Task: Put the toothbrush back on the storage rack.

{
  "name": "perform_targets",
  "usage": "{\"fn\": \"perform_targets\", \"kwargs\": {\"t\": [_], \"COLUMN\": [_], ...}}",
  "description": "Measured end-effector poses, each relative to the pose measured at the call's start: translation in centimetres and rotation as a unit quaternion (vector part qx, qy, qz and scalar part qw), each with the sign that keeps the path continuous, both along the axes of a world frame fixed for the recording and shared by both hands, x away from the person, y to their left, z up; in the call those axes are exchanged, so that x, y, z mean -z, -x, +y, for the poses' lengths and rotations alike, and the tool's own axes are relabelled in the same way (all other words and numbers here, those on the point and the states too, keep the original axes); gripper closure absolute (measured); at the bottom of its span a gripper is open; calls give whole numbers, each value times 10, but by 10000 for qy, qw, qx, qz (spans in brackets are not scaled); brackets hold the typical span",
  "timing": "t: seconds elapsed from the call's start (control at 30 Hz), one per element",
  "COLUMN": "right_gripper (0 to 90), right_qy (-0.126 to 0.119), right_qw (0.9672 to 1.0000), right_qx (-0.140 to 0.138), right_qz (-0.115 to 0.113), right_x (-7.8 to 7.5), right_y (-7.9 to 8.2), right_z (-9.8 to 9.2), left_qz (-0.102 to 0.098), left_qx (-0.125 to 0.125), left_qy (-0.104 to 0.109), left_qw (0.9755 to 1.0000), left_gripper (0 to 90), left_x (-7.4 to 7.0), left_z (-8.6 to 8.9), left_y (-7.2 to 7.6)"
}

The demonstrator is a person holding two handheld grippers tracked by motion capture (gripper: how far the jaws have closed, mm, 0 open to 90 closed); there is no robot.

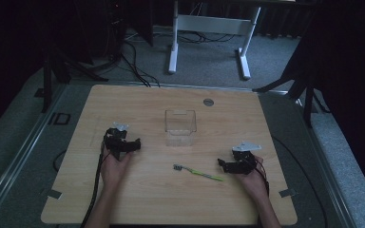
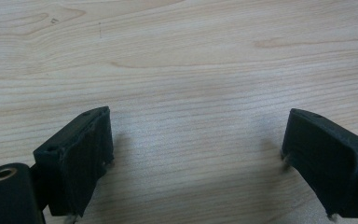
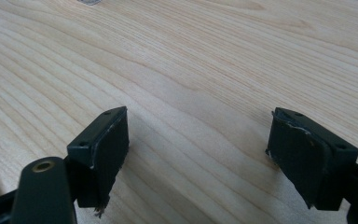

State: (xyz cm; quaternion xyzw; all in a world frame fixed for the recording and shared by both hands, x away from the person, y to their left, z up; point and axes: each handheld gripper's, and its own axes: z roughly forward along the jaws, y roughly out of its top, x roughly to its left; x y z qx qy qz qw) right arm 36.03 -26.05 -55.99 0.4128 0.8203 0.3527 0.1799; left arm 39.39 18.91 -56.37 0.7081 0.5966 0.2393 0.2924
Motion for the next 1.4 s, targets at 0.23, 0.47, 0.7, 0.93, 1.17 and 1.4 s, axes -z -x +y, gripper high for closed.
{"fn": "perform_targets", "kwargs": {"t": [0.23, 0.47, 0.7, 0.93, 1.17, 1.4], "right_gripper": [210, 277, 323, 342, 364, 368], "right_qy": [3, 38, 186, 241, 222, 262], "right_qw": [10000, 10000, 9998, 9994, 9992, 9988], "right_qx": [-17, 46, -52, -236, -332, -423], "right_qz": [6, 51, 100, 104, 59, -8], "right_x": [0, -3, -6, -12, -21, -29], "right_y": [0, 0, 1, 3, 6, 8], "right_z": [0, 1, 5, 11, 12, 13], "left_qz": [0, -1, -1, 0, 1, 0], "left_qx": [3, 0, 4, 1, 3, 1], "left_qy": [-3, -1, -3, -1, -4, -1], "left_qw": [10000, 10000, 10000, 10000, 10000, 10000], "left_gripper": [92, 92, 92, 92, 92, 92], "left_x": [0, 0, 0, 0, 0, 0], "left_z": [0, 0, 0, 0, 0, 0], "left_y": [0, 0, 0, 0, 0, 0]}}
